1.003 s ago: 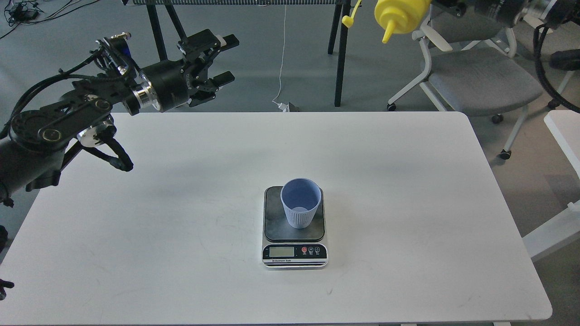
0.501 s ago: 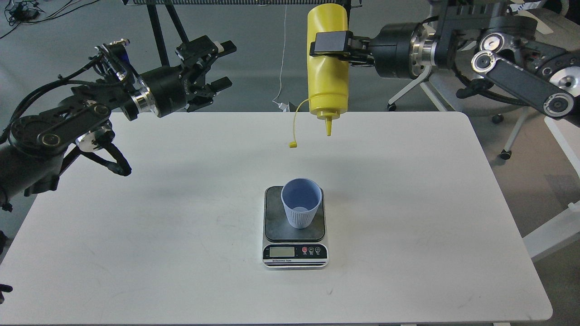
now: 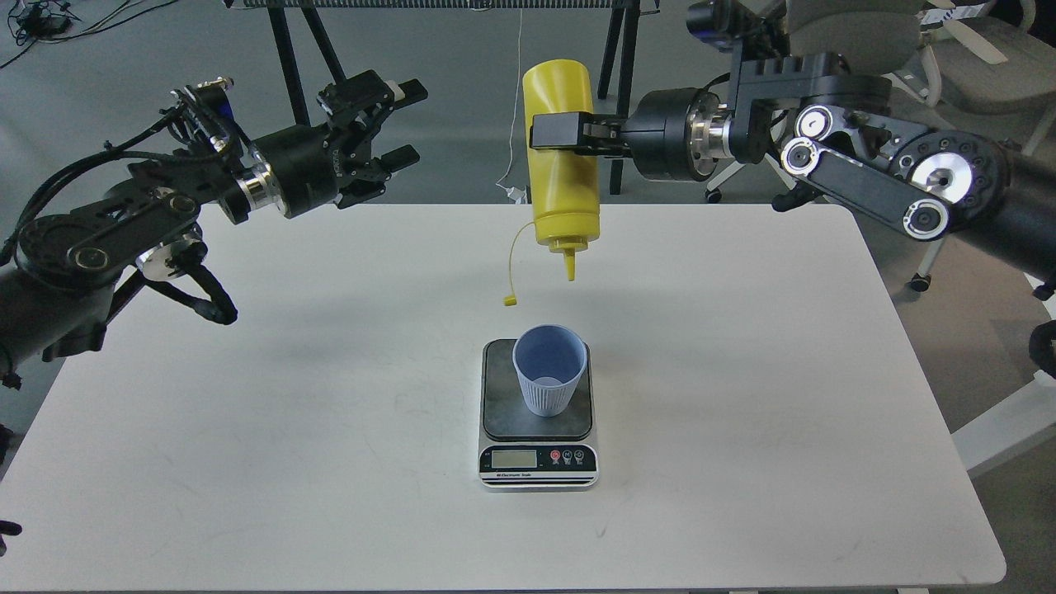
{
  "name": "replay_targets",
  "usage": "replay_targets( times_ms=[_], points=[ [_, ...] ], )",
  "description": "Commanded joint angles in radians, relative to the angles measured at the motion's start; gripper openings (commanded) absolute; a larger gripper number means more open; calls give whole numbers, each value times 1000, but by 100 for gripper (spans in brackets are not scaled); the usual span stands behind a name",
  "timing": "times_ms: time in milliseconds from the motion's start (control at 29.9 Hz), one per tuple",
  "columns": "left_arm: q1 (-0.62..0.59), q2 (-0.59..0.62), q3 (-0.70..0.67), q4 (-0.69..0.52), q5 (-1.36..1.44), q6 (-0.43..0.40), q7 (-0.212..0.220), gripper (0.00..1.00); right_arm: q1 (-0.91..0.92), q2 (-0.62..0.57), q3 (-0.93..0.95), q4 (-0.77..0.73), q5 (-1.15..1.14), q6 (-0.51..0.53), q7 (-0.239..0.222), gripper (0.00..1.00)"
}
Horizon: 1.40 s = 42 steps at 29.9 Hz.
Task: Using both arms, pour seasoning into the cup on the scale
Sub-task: 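Move the inverted bottle over the blue cup and squeeze out contents, then lift the yellow bottle away from the cup with the right gripper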
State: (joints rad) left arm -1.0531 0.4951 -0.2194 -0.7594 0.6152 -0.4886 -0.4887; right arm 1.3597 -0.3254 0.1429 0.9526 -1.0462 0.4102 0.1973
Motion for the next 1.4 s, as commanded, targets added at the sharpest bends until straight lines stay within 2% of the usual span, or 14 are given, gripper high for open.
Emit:
replay_targets(
  times_ms=[0, 267, 1070, 1237, 1371],
  points=[
    [4, 0, 0, 0, 0, 0, 0, 100, -16, 42, -3, -31, -1, -4, -1, 5],
    [7, 0, 0, 0, 0, 0, 0, 100, -28, 88, -71, -80, -40, -50, 4, 5],
    [28, -4, 0, 0, 0, 0, 0, 100, -65, 151, -63, -132, -28, -73, 2, 5],
    [28, -9, 0, 0, 0, 0, 0, 100, -67, 120, 61, -133, 104, -57, -4, 5],
    [28, -7, 2, 0, 0, 0, 0, 100, -53, -18, 167, -120, 312, -4, -7, 5]
  ],
)
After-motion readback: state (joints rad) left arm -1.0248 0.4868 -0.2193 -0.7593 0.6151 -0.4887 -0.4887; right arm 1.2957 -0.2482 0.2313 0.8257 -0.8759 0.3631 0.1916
